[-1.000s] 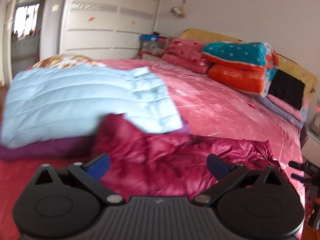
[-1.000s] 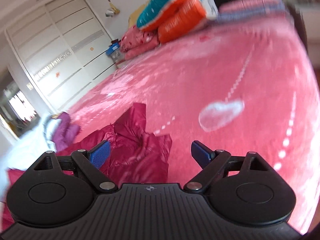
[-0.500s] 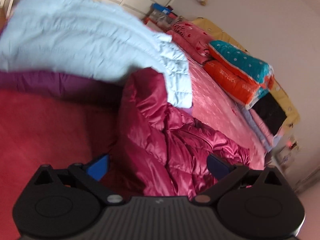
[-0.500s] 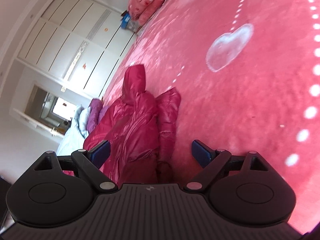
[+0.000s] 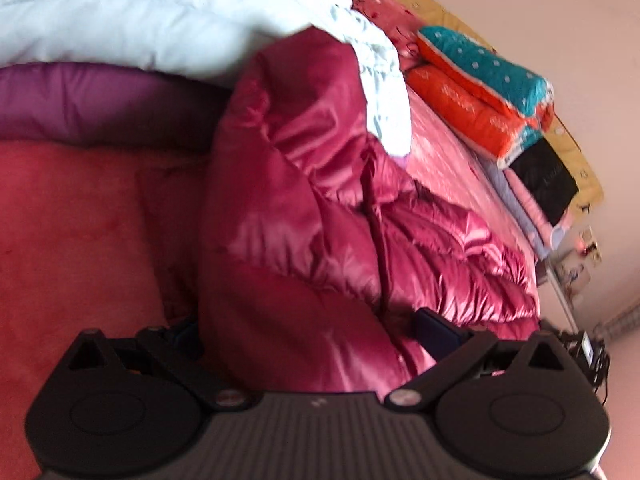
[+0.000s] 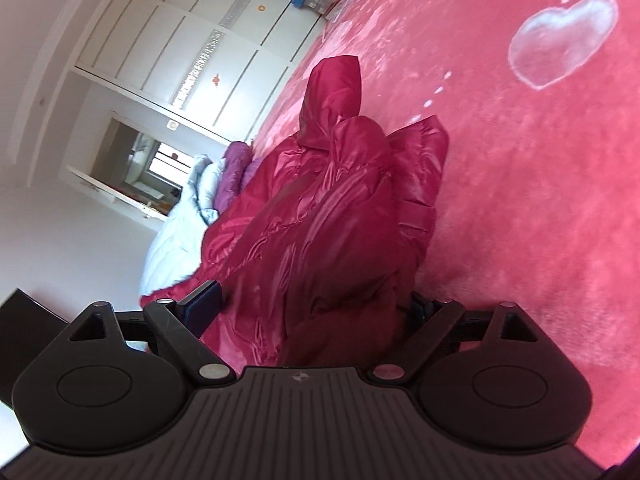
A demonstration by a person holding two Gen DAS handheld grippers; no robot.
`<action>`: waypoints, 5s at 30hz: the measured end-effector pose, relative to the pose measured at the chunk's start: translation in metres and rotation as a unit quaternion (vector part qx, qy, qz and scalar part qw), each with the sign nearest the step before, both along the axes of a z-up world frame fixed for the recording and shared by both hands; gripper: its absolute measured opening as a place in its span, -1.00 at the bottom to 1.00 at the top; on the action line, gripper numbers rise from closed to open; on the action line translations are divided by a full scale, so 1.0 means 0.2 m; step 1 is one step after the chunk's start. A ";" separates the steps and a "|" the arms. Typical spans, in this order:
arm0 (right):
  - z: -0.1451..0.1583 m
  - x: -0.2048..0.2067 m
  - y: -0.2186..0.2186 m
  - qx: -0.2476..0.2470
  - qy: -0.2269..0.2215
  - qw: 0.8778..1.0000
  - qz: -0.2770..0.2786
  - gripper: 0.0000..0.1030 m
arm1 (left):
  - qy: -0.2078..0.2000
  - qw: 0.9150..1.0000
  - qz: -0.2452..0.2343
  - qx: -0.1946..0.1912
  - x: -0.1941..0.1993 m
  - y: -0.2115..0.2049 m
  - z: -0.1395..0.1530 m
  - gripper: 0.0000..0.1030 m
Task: Fold large clothes
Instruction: 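Hold the folded jacket bundle with both tools and lift it, then lower the jacket bundle onto the quilt stack and open both tools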
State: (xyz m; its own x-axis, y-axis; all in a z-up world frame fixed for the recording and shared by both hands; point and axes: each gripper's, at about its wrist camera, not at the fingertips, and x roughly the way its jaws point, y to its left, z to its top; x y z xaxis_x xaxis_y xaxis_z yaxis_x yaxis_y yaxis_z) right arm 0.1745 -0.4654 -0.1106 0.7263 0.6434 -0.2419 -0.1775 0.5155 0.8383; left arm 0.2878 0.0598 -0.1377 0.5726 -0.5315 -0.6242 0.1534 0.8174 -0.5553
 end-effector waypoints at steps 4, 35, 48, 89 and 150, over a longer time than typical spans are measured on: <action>-0.02 0.02 0.01 0.028 -0.001 1.000 0.002 1.00 | -0.002 1.000 -0.019 0.014 0.03 -0.05 -0.02 0.98; 0.39 -0.44 0.76 -0.375 -0.071 0.908 -0.175 -0.05 | -0.104 0.994 -0.006 0.039 -0.33 -0.11 0.06 -0.44; 0.40 -0.85 0.95 -0.446 -0.082 0.872 -0.183 -0.11 | -0.099 0.995 0.000 0.012 -0.75 0.08 0.09 -0.49; 1.55 -0.86 1.51 -0.478 -0.353 0.787 -0.166 -0.22 | -0.330 0.937 0.118 0.006 -1.05 0.90 1.15 -0.59; 0.73 -0.59 1.27 -0.296 -0.114 0.937 -0.145 1.00 | -0.290 0.879 0.348 0.148 -0.02 0.85 0.33 0.83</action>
